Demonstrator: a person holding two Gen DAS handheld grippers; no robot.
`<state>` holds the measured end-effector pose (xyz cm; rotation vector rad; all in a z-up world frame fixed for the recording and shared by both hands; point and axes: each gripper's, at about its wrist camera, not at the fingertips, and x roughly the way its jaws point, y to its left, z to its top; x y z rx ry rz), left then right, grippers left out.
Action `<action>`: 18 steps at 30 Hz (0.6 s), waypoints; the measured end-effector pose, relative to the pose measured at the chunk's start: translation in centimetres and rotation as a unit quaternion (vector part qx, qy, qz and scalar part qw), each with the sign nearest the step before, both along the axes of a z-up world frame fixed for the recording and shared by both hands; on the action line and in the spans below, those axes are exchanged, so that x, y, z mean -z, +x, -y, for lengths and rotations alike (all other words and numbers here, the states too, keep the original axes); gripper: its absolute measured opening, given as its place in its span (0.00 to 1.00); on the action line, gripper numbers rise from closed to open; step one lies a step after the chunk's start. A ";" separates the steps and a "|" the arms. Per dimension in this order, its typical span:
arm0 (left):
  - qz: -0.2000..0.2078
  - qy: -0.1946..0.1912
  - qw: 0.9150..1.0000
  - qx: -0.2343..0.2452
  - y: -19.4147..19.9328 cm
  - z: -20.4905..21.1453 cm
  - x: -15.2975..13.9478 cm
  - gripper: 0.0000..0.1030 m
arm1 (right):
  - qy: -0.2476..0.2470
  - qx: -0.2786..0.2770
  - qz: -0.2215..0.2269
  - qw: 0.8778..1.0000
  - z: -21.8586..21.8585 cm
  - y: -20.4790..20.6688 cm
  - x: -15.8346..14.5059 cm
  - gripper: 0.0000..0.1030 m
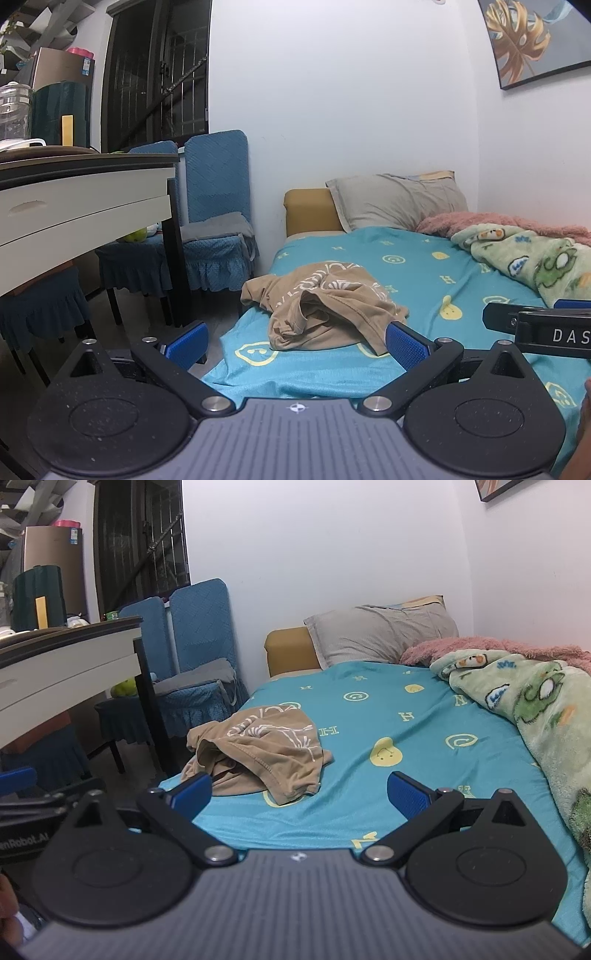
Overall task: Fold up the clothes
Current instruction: 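Approach the crumpled tan T-shirt on the bed with both tools open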
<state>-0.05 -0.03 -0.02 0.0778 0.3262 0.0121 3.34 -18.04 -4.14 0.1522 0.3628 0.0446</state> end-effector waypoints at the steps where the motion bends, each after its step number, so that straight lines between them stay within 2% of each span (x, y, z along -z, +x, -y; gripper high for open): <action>1: 0.001 0.001 1.000 0.000 -0.1 0.0 0.0 1.00 | -0.001 0.000 0.001 1.000 0.0 0.0 0.0 1.00; 6: 0.005 0.003 1.000 -0.002 -0.4 0.2 0.2 1.00 | -0.016 -0.001 -0.010 1.000 -0.5 0.8 0.0 1.00; 8: 0.007 0.004 1.000 -0.002 -0.5 0.3 0.2 1.00 | -0.003 0.000 0.001 1.000 0.1 0.1 -0.1 1.00; 18: -0.007 -0.002 1.000 -0.004 0.3 -0.2 0.2 1.00 | 0.001 0.004 -0.001 1.000 0.3 0.0 -0.1 1.00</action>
